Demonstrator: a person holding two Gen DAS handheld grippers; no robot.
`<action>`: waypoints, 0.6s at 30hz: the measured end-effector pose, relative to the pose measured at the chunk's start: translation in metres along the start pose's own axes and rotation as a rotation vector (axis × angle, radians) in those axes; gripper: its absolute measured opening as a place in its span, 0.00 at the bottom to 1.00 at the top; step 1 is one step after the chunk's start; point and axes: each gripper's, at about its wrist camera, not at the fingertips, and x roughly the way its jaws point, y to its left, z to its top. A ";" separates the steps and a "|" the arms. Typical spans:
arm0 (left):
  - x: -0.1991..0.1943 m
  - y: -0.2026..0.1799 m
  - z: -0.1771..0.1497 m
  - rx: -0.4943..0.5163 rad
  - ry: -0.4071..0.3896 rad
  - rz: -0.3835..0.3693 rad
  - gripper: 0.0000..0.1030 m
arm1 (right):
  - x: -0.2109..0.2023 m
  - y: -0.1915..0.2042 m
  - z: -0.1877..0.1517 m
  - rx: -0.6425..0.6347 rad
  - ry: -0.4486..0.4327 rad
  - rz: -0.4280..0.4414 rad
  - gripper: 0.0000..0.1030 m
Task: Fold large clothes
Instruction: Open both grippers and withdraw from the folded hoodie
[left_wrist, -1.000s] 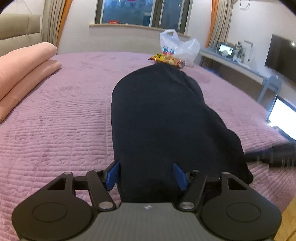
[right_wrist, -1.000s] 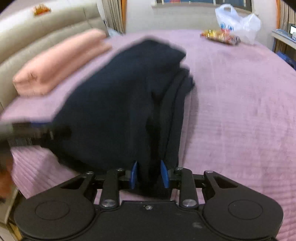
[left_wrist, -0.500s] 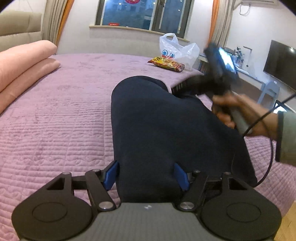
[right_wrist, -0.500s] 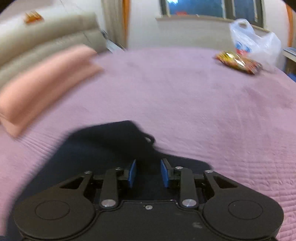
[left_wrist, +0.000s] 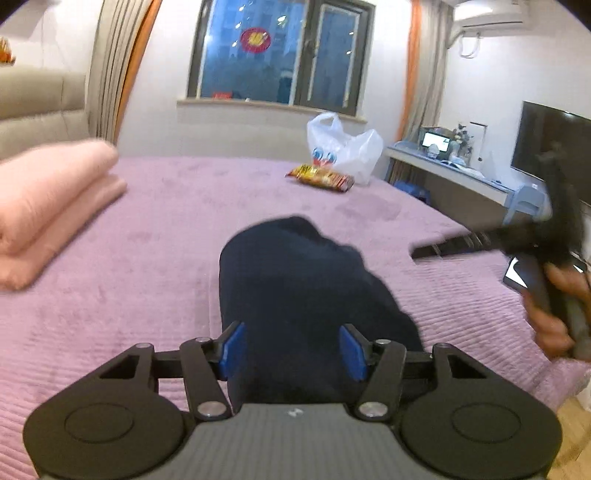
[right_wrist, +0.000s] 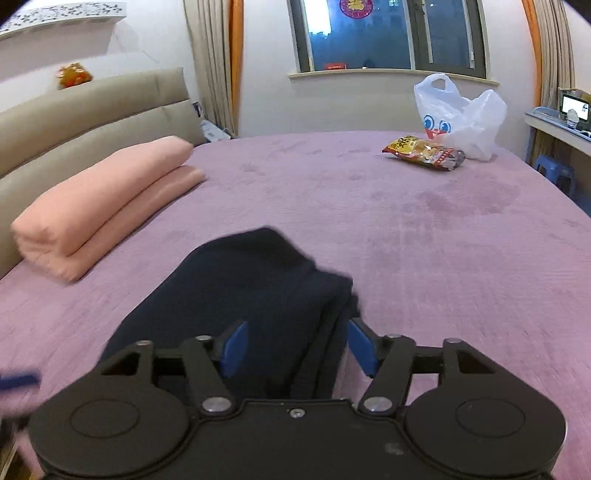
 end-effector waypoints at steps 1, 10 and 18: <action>-0.012 -0.006 0.004 0.017 -0.009 0.003 0.59 | -0.016 0.004 -0.005 -0.009 0.001 -0.012 0.73; -0.087 -0.060 0.045 0.069 -0.054 0.128 0.76 | -0.108 0.030 -0.016 0.130 0.040 -0.024 0.75; -0.129 -0.094 0.085 0.095 -0.105 0.319 1.00 | -0.164 0.080 0.007 0.113 -0.036 -0.091 0.81</action>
